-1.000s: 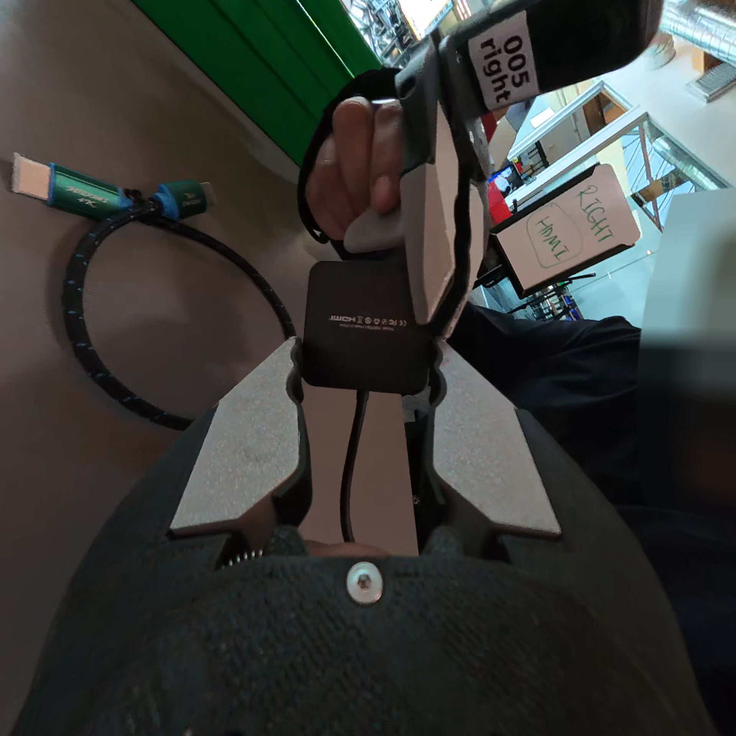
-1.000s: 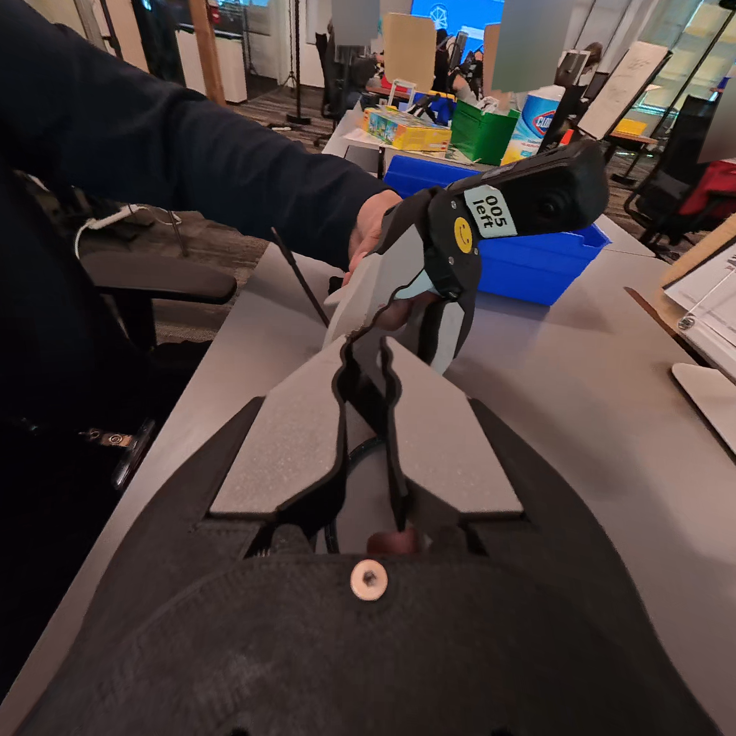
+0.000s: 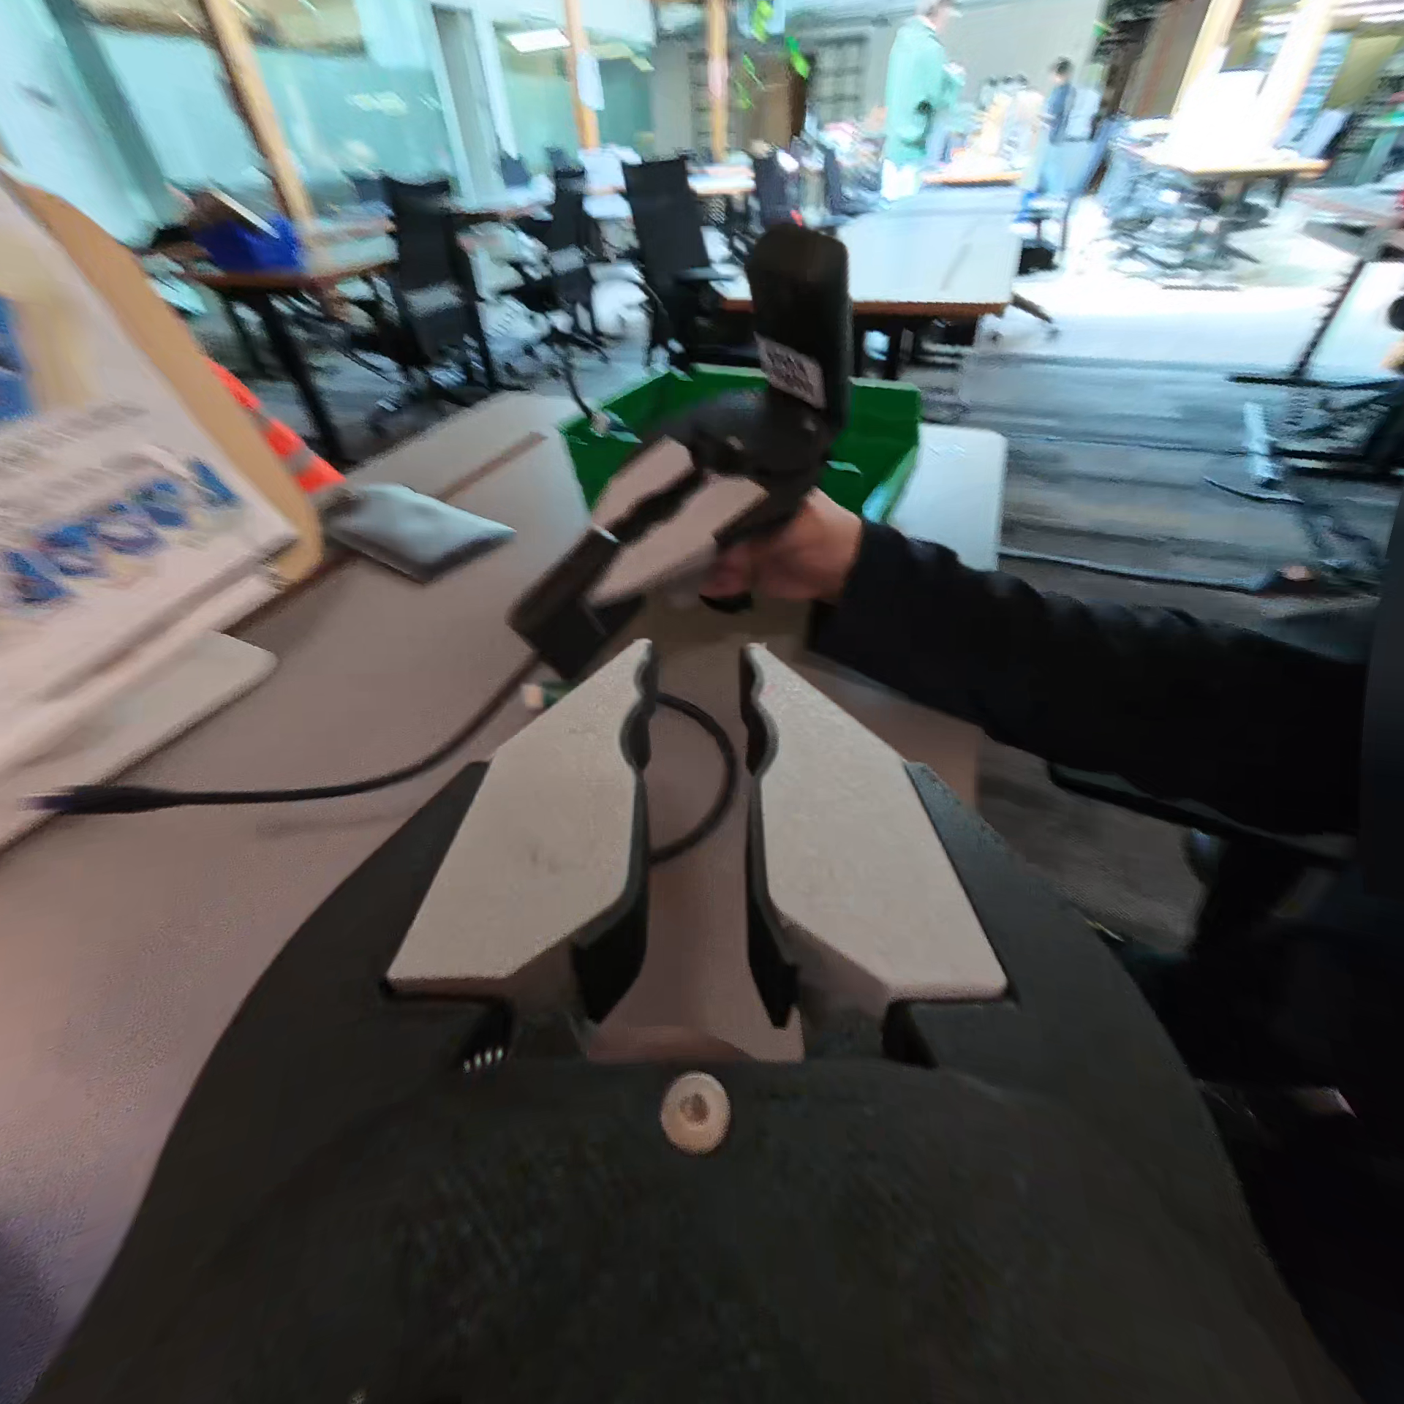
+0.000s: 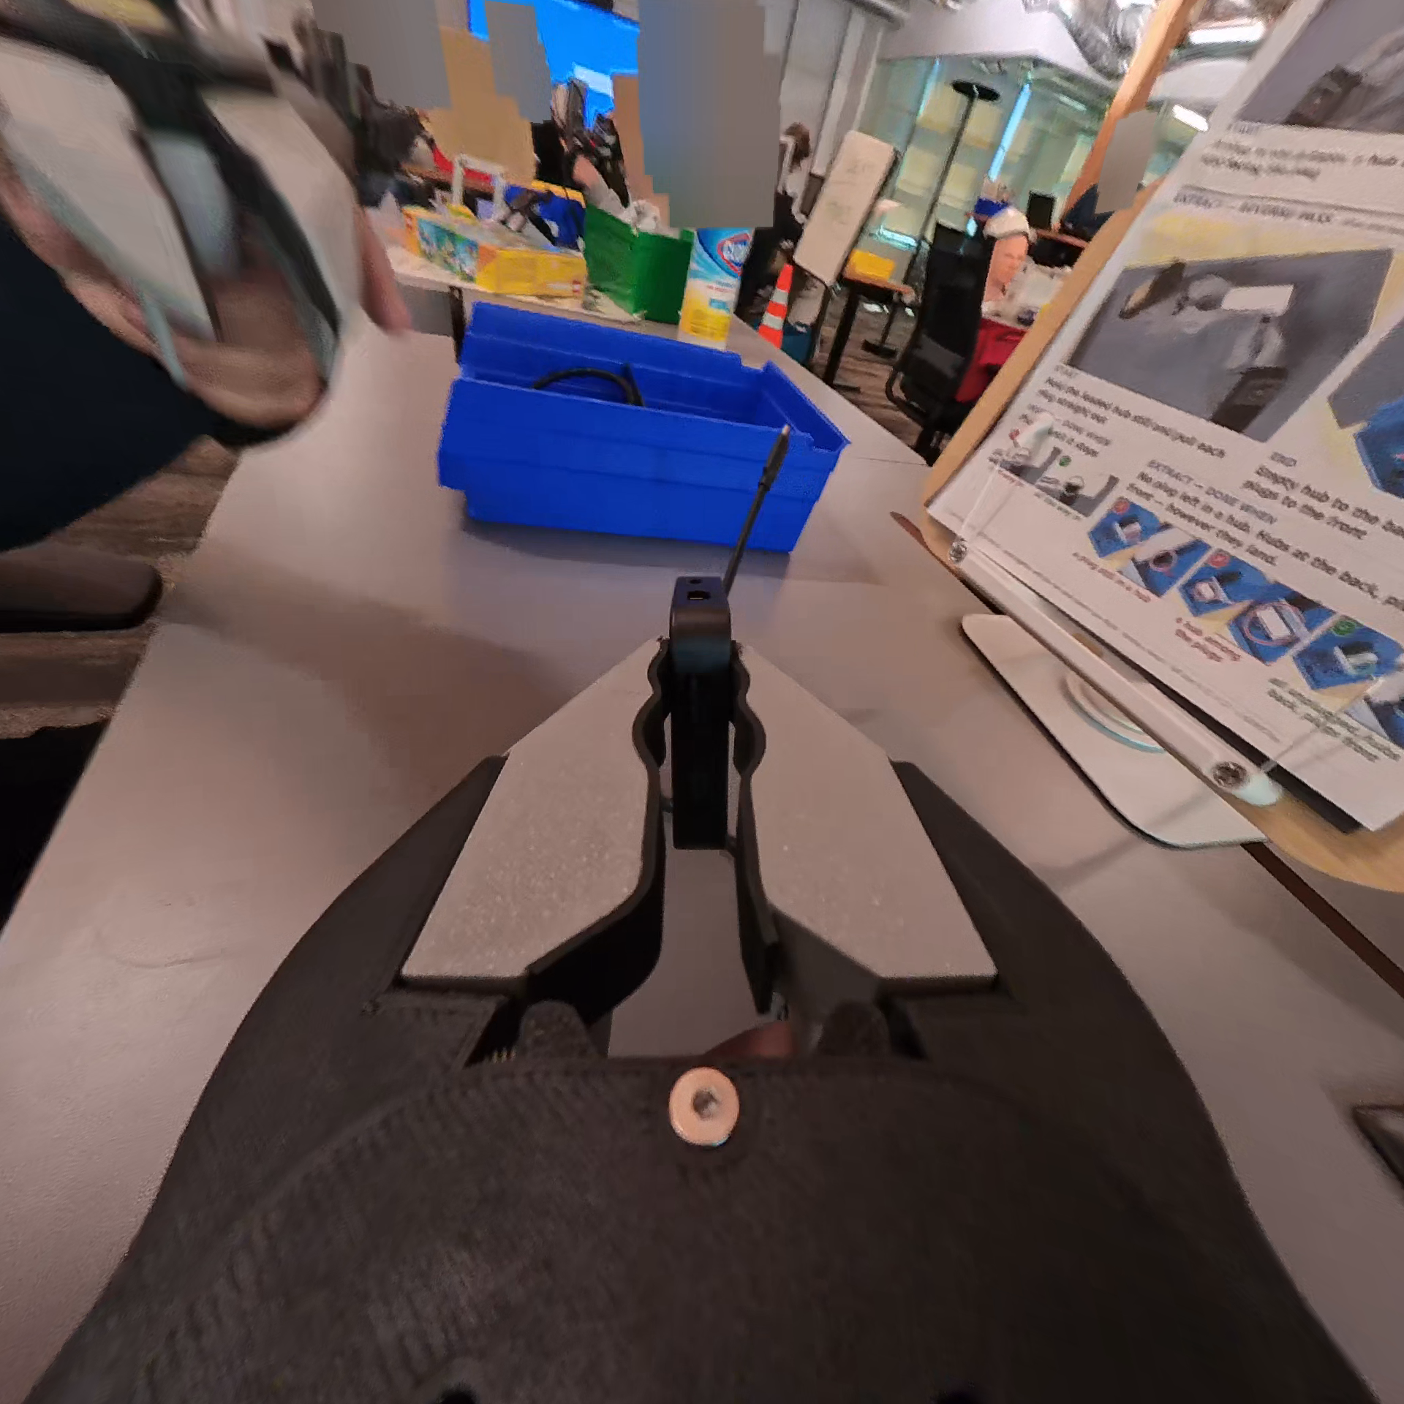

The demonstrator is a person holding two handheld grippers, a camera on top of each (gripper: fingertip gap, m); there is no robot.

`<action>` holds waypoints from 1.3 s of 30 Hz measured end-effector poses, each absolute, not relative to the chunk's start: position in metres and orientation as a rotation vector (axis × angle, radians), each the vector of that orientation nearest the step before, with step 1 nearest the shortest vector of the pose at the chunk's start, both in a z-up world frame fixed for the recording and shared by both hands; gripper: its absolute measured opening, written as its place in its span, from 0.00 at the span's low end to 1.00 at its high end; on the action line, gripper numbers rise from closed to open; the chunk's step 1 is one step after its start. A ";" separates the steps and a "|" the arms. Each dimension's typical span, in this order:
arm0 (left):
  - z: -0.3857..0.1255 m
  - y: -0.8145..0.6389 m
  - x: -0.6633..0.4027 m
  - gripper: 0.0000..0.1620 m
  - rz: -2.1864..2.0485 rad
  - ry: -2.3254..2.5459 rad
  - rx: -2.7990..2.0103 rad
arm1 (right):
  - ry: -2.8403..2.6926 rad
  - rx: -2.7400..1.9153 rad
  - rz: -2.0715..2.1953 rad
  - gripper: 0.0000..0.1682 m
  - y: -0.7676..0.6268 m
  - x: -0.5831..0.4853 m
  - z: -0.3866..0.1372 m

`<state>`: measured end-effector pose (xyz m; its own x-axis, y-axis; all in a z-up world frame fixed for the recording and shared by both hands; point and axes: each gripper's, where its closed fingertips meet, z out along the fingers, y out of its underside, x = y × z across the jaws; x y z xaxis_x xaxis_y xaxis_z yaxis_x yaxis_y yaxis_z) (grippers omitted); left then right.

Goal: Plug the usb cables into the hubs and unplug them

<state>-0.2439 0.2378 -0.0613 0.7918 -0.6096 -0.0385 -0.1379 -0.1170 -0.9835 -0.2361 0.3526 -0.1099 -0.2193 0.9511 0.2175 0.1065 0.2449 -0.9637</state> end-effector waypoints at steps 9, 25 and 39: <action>-0.104 0.304 -0.232 0.37 -0.491 0.627 -1.690 | -1.593 -0.775 1.361 0.06 0.310 -0.221 -0.087; -0.191 0.346 -0.258 0.07 -0.111 0.835 -1.946 | -1.663 -1.197 1.190 0.08 0.354 -0.237 -0.138; -0.227 0.351 -0.312 0.07 0.129 0.794 -2.135 | -1.932 -1.838 0.243 0.15 0.420 -0.197 -0.222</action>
